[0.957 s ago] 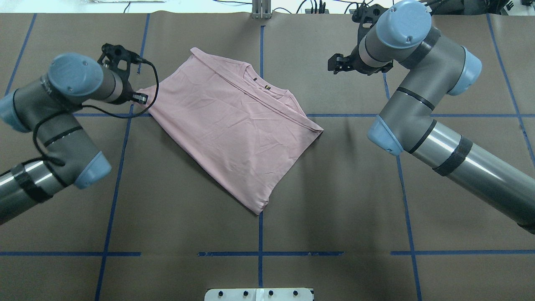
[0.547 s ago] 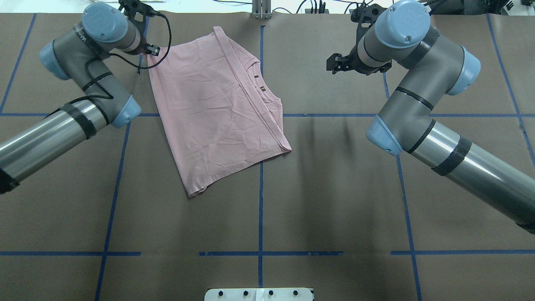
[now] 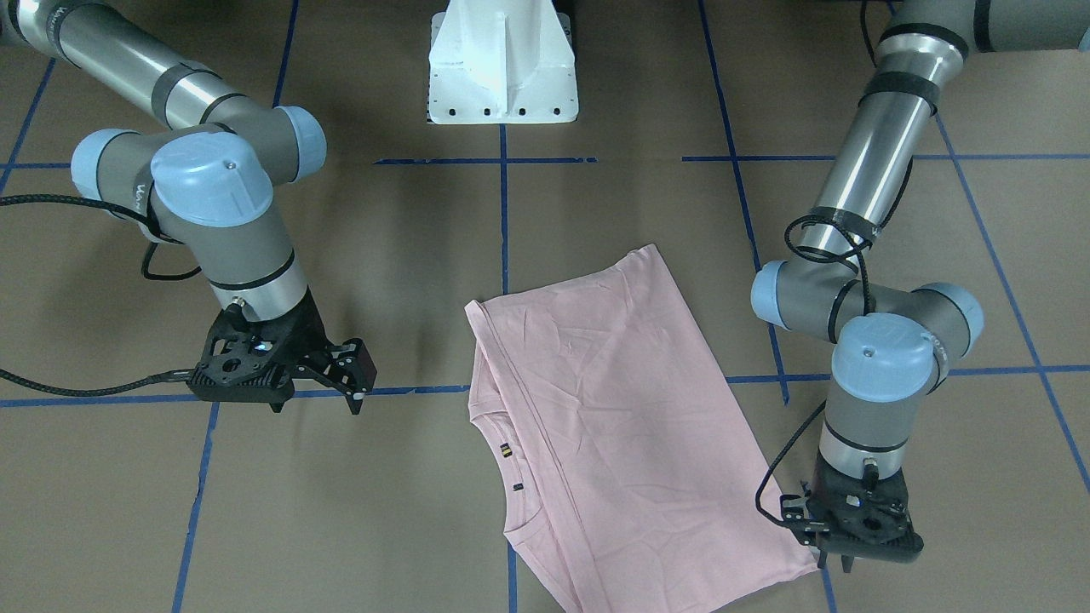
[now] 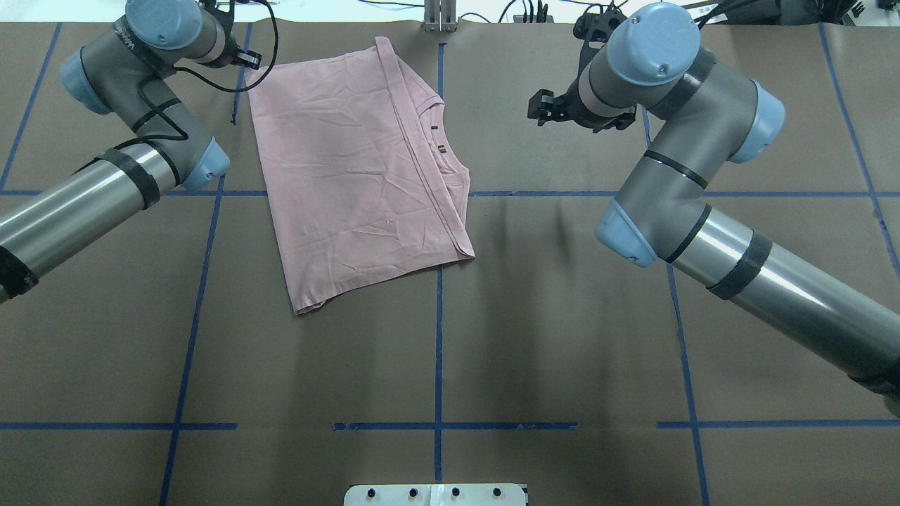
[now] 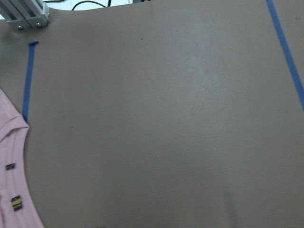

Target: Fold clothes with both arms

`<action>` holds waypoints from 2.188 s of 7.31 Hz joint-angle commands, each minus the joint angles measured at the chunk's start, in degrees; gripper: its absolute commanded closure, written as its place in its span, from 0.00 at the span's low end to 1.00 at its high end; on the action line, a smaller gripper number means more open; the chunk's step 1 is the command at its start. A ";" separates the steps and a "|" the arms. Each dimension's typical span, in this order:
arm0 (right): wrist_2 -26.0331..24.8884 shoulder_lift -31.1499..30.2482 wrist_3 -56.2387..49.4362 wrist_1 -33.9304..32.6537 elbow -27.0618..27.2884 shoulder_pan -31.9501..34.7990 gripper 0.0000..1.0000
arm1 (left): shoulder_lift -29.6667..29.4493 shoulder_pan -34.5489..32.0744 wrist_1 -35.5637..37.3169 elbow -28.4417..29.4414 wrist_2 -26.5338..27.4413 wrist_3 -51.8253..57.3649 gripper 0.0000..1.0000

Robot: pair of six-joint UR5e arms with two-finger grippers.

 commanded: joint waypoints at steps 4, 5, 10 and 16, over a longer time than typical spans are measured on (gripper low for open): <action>-0.47 7.06 18.42 -4.40 -4.34 -10.88 0.22 | 5.08 -0.77 -0.83 -8.27 -2.74 0.82 0.00; -0.65 7.77 20.72 -4.41 -5.04 -12.30 0.22 | 5.43 -0.68 -0.74 -9.15 -2.74 0.65 0.00; -5.38 10.41 23.82 -6.95 -7.59 -17.32 0.34 | 7.45 -0.68 -0.83 -12.14 -2.74 0.47 0.00; -7.86 10.24 23.82 -6.78 -8.38 -18.90 0.34 | 8.42 -0.51 -0.65 -13.55 -2.74 0.47 0.00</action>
